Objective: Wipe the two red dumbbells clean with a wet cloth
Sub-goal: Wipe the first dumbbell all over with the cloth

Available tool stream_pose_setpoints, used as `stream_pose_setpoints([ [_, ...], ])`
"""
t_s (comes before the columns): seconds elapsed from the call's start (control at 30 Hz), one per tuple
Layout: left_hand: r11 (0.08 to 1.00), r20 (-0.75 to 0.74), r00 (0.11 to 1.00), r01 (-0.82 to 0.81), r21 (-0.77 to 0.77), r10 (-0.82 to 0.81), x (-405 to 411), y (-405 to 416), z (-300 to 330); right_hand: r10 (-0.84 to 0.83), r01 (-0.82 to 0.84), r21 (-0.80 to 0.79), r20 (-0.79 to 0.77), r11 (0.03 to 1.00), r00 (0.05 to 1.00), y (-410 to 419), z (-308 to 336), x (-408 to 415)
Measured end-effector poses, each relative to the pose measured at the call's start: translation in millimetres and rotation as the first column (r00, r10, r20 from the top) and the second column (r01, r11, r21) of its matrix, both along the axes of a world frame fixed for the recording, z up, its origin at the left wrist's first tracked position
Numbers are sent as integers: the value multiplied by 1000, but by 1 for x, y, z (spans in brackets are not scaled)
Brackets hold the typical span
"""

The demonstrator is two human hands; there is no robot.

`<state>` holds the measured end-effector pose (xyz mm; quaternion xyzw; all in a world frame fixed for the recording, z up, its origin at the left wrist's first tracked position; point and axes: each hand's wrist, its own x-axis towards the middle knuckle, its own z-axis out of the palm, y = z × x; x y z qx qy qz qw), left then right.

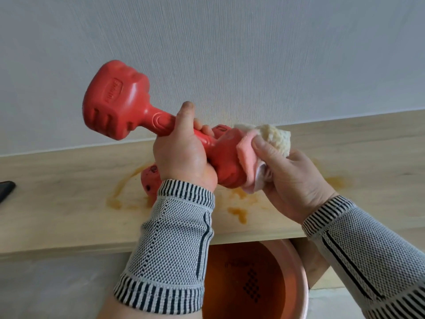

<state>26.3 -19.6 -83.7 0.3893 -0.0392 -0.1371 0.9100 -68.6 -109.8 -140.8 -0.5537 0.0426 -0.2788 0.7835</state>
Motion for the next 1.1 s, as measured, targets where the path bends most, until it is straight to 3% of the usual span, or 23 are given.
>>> stream_pose_setpoints([
  [0.07,1000,-7,1000,-5,-3,5,0,2,-1,60,-64,-96,-45,993,997,3,2,0],
  [0.23,997,0,999,45,-67,-45,-2,4,0,16,-24,-78,-101,997,995,8,8,1],
  [0.37,976,49,989,143,-164,-137,-6,7,1,136,-114,181,-114,977,984,3,15,-4],
  [0.5,980,99,986,144,-137,-131,-6,6,-1,299,-298,47,-17,953,954,8,20,-6],
  [0.57,982,100,987,137,-127,-124,-5,5,-4,246,-250,-59,-68,967,967,11,22,-5],
  [0.63,984,108,987,129,-123,-116,-4,4,-6,69,-81,-93,-131,992,989,8,20,-4],
  [0.73,988,140,983,129,-81,-117,-8,0,-8,-79,80,-7,-224,997,971,-5,13,-1],
  [0.93,990,74,993,98,-99,-91,-5,-1,-8,145,-148,-2,-198,989,969,5,16,-4],
  [1.1,990,54,994,97,-106,-92,-2,1,-10,180,-175,45,-221,984,959,6,21,-3],
])
